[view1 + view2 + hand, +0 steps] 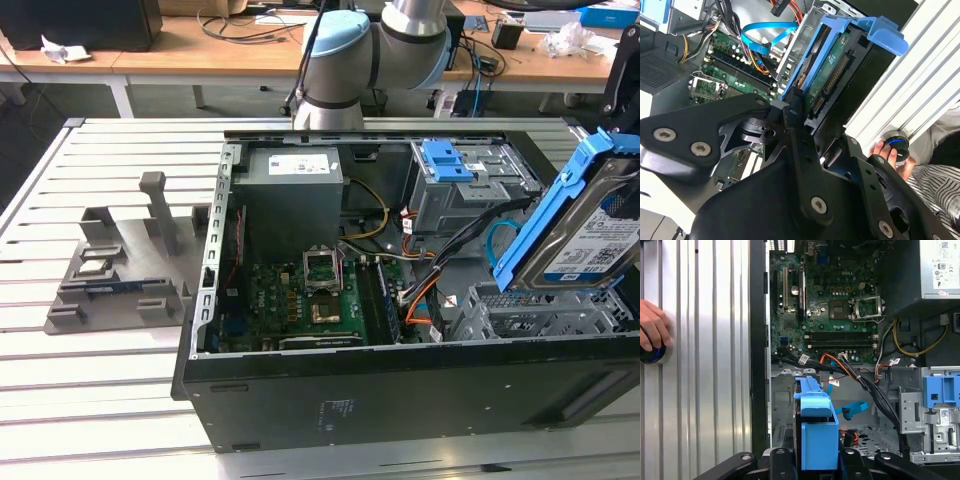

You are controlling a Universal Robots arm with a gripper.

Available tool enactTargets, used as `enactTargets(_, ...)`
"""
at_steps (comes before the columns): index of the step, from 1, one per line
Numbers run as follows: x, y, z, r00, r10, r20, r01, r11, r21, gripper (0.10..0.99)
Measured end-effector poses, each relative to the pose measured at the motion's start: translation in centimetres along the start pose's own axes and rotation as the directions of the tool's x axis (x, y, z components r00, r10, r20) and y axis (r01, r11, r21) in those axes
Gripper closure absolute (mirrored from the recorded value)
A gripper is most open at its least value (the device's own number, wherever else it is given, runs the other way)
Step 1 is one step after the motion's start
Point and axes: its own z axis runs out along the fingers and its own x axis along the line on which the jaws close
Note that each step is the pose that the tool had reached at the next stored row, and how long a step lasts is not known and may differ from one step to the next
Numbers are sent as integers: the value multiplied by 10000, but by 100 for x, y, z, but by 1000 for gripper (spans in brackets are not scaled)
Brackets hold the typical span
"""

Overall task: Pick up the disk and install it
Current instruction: 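Insert the disk into the insertion slot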

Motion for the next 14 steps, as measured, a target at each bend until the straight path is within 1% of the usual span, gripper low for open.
enactTargets(5,1,-3,59,10000,1,-8,-1,10000,-3,722)
enactTargets(7,1,-6,116,10000,1,-11,-1,10000,-6,722)
enactTargets(8,-9,-6,141,10000,1,-9,-1,10000,-7,722)
enactTargets(12,-91,-6,183,10000,1,-13,-1,10000,-6,722)
enactTargets(14,-97,-7,205,10000,1,-15,-1,10000,-6,722)
